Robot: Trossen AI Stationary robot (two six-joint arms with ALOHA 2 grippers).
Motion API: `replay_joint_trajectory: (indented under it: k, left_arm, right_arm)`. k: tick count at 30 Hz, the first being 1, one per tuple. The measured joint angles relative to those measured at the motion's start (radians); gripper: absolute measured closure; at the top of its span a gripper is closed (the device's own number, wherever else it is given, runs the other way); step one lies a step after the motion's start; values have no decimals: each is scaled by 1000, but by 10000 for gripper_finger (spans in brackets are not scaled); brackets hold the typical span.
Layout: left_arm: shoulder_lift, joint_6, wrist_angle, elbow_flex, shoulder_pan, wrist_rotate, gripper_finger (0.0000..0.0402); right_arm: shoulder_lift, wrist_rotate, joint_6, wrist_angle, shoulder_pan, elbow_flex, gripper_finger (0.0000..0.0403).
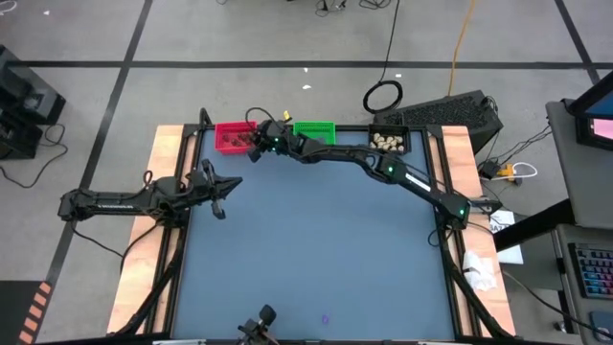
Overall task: Sort Halloween decoration
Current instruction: Put the black skull toy into the red bin, then put the purple spider toy into the green bin
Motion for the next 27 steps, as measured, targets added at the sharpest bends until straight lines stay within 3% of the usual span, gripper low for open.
replay_joint_trajectory:
  k: [4, 18, 22, 27]
  left_arm:
    - [0, 0, 0, 0, 0, 0, 402]
    - [0, 2, -17, 0, 0, 4, 402]
    - [0, 2, -10, 0, 0, 35, 402]
    - [0, 3, 0, 0, 0, 46, 402]
  right_arm:
    - [0, -50, 2, 1, -2, 0, 304]
    - [-43, -76, -3, -93, 15, 0, 254]
    - [-93, -66, -58, -239, 35, 0, 289]
    - [-126, 9, -160, -337, 81, 0, 383]
